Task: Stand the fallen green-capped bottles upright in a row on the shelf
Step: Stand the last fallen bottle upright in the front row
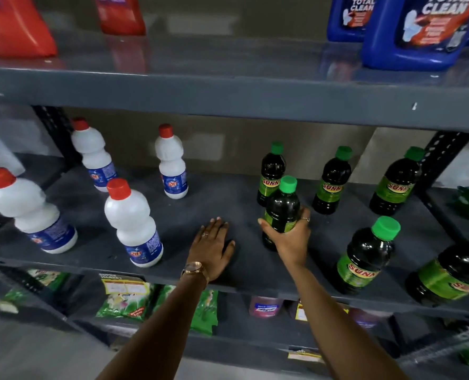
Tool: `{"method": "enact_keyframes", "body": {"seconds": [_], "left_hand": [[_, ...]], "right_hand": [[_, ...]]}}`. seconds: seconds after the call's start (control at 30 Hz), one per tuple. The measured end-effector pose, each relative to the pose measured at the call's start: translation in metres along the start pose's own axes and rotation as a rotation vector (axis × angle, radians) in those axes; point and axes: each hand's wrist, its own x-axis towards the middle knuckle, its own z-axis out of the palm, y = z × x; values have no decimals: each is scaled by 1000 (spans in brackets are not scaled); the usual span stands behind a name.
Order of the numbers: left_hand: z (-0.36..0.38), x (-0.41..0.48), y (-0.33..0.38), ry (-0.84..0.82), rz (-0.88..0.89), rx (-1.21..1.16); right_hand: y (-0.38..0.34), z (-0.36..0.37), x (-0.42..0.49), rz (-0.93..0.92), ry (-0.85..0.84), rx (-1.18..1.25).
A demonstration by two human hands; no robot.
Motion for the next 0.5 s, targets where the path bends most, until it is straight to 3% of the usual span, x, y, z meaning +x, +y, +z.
{"method": "enact_keyframes", "body": {"seconds": [0.2,0.4,0.5], "left_hand": [[2,1,1,24,-1,7],[2,2,0,13,-8,15],[1,2,1,8,-6,12]], "right_hand": [[29,-8,-11,16,-138,-36],[8,13,-15,8,30,-174],[10,14,-16,-8,9,-150]]}}
